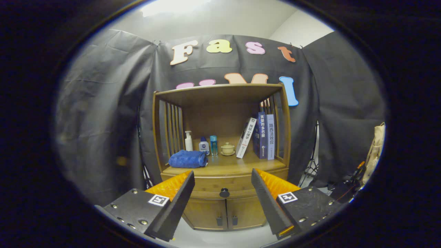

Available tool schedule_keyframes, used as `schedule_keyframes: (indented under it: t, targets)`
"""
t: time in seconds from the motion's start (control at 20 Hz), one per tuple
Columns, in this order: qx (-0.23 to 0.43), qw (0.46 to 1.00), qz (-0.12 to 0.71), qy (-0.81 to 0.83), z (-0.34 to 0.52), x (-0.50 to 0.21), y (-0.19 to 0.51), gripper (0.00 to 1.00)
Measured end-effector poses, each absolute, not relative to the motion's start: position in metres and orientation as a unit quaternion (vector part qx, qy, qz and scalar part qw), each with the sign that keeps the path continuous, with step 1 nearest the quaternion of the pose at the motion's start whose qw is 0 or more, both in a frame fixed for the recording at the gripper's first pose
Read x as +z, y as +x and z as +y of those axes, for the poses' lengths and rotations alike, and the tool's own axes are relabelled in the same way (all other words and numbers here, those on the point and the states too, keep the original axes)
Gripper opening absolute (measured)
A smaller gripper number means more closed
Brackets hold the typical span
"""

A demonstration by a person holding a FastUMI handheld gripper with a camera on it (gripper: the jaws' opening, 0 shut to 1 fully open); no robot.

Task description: Pull open the drawer, take out the items inside it, and place them on the countertop above the cabinet.

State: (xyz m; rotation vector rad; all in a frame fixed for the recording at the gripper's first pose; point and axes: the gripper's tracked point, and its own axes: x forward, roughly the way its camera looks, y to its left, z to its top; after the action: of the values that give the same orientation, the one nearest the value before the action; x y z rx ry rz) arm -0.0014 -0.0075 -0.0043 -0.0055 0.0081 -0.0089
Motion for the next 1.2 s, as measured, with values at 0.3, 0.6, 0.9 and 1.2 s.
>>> schedule_keyframes:
  t: [0.3, 0.6, 0.9, 1.2]
  targets:
    - [-0.004, 1.000, 0.013, -0.002, -0.007, -0.014, 0.001, 0.99]
    - [-0.006, 1.000, 0.004, -0.015, -0.006, -0.016, 0.014, 0.99]
    - [0.001, 1.000, 0.008, -0.025, -0.002, -0.057, 0.058, 0.99]
    - [0.003, 0.998, 0.055, 0.010, -0.012, -0.135, 0.120, 0.99]
